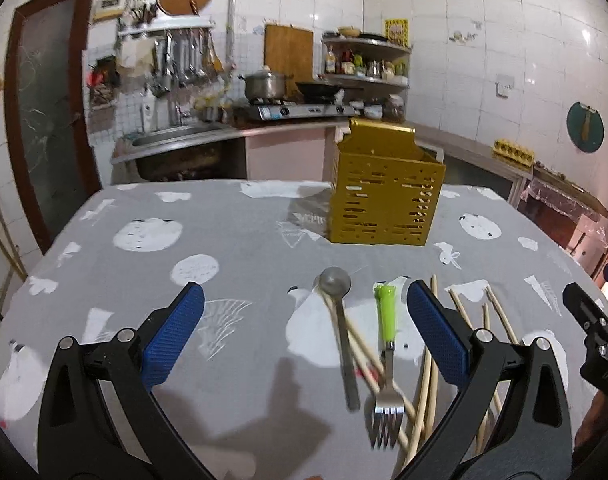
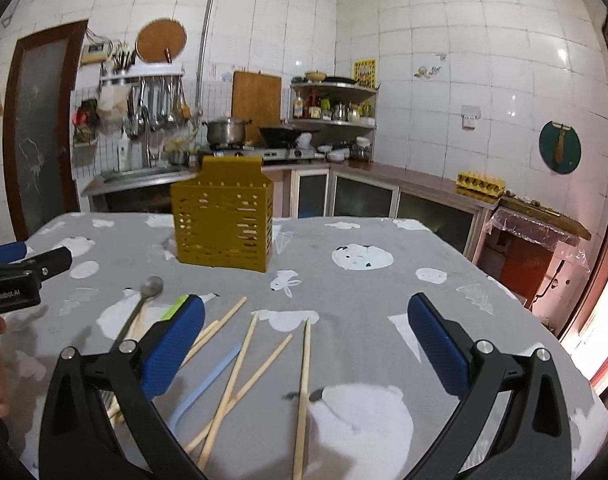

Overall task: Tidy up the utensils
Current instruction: 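Grasp the metal spoon with the left tool while the right tool grasps a wooden chopstick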

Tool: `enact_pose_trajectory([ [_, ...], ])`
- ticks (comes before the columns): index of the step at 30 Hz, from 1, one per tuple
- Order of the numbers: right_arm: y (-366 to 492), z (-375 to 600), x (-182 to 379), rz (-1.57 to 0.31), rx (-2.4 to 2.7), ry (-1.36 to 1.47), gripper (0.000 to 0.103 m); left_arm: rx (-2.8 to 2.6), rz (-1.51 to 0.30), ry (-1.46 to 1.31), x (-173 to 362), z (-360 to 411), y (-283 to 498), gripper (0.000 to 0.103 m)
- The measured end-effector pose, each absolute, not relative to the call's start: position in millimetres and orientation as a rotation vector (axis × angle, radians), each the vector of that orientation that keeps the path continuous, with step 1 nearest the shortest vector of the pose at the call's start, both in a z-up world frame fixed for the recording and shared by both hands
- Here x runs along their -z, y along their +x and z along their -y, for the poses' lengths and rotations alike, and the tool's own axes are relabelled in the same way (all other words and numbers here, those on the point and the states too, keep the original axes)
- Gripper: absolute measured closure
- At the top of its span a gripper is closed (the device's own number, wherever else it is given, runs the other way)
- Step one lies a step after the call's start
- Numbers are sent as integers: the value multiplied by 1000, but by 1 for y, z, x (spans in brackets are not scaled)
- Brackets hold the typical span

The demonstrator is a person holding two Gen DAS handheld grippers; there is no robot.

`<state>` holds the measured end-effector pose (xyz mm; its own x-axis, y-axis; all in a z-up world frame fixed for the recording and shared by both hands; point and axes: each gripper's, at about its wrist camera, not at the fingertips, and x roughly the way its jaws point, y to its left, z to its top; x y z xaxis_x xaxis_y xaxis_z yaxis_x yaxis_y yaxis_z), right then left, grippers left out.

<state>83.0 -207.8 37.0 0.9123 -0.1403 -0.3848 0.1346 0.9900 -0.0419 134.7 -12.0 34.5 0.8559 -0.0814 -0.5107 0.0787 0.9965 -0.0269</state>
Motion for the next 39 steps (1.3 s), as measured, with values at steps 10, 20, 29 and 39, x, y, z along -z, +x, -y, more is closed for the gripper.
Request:
enact_pose_trajectory([
  [10, 160, 224, 1, -648, 199, -26, 27, 77, -666, 2, -11, 28, 205, 5],
  [20, 195, 248, 38, -811, 184, 59, 50, 87, -770, 17, 24, 31, 236, 5],
  [29, 207, 250, 46, -858, 169, 84, 70, 85, -840, 25, 39, 33, 256, 8],
  [39, 210, 248, 46, -870, 180, 64, 70, 76, -938, 75, 53, 43, 278, 16],
])
